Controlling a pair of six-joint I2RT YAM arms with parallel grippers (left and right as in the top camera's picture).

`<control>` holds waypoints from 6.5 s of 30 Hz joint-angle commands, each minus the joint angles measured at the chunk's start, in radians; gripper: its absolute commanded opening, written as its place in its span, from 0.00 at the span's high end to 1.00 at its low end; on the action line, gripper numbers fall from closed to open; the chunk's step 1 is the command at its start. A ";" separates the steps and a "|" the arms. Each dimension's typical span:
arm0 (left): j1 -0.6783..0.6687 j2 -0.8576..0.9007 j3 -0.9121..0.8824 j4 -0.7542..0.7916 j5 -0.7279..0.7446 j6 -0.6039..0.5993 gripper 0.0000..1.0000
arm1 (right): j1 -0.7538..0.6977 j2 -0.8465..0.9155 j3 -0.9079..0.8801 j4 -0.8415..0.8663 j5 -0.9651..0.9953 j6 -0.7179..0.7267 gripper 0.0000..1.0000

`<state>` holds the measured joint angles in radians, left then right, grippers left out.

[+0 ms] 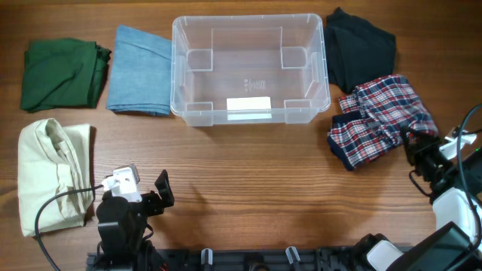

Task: Pack container
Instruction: 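Lift the plaid garment with the right gripper off the table, then carry the plaid garment left over the clear bin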

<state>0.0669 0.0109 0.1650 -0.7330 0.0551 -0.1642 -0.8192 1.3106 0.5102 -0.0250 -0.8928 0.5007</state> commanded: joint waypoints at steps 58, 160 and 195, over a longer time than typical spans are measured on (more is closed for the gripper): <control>0.006 -0.008 0.000 -0.011 0.019 -0.015 0.00 | 0.621 -0.072 0.977 -0.716 0.221 -0.475 0.96; 0.006 -0.008 0.000 -0.011 0.019 -0.015 0.00 | 1.204 0.459 1.061 -0.353 0.565 0.024 0.96; 0.006 -0.008 0.000 -0.011 0.019 -0.015 0.00 | 1.162 0.543 1.052 -0.457 0.737 0.045 0.96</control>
<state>0.0669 0.0109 0.1650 -0.7334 0.0551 -0.1642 0.3477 1.8481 1.5341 -0.4892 -0.1959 0.5594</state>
